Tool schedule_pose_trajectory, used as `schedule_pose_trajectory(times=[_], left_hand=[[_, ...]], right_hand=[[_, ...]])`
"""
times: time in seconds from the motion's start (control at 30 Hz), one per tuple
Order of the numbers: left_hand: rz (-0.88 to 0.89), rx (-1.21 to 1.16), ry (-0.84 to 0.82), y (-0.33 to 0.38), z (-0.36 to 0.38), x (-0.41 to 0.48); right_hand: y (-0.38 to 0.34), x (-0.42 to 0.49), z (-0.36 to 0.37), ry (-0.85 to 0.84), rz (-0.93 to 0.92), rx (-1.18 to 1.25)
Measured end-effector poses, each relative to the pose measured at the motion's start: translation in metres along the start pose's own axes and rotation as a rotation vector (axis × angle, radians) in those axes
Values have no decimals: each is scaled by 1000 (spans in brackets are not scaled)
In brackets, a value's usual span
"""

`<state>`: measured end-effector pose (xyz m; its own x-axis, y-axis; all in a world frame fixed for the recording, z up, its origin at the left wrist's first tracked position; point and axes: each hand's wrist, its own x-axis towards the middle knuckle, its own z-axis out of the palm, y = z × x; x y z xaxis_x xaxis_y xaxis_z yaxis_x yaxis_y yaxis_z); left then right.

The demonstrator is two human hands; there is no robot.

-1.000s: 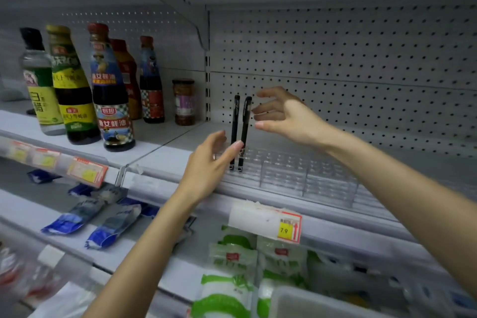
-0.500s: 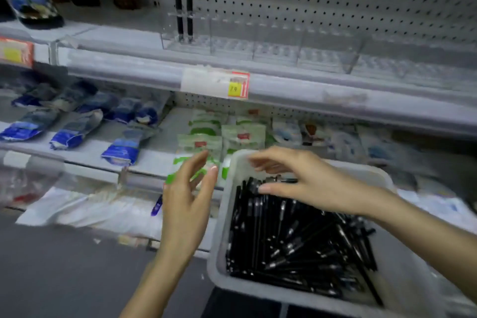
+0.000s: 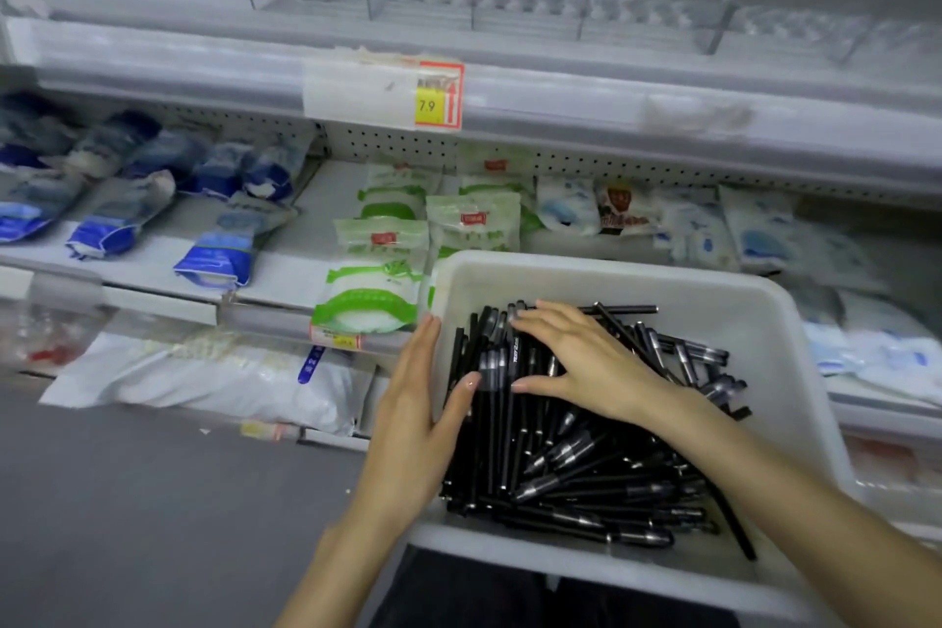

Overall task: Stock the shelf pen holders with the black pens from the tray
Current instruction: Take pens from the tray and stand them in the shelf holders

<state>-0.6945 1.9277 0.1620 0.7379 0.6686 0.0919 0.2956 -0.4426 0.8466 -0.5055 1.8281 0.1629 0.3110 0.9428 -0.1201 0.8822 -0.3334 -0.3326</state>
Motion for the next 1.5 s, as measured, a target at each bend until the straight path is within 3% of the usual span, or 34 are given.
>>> schedule_pose_trajectory(times=[0.33, 0.7, 0.87, 1.0, 1.1, 1.17, 1.3, 1.5], left_hand=[[-3, -12, -2, -3, 3, 0], [0, -60, 34, -4, -7, -6], [209, -30, 276, 16, -46, -1], [385, -69, 604, 55, -112, 49], [403, -224, 733, 84, -158, 94], [386, -182, 733, 100, -176, 122], [300, -3, 582, 109, -188, 167], [188, 14, 441, 97, -177, 196]], right_hand=[[-6, -9, 17, 84, 1, 14], [-38, -32, -4, 321, 89, 741], [-80, -33, -83, 521, -68, 891], [-132, -21, -181, 707, -355, 815], [-154, 9, -242, 845, -501, 736], [-159, 36, -274, 905, -521, 677], [-157, 91, -311, 978, -467, 586], [-154, 144, -322, 914, -366, 498]])
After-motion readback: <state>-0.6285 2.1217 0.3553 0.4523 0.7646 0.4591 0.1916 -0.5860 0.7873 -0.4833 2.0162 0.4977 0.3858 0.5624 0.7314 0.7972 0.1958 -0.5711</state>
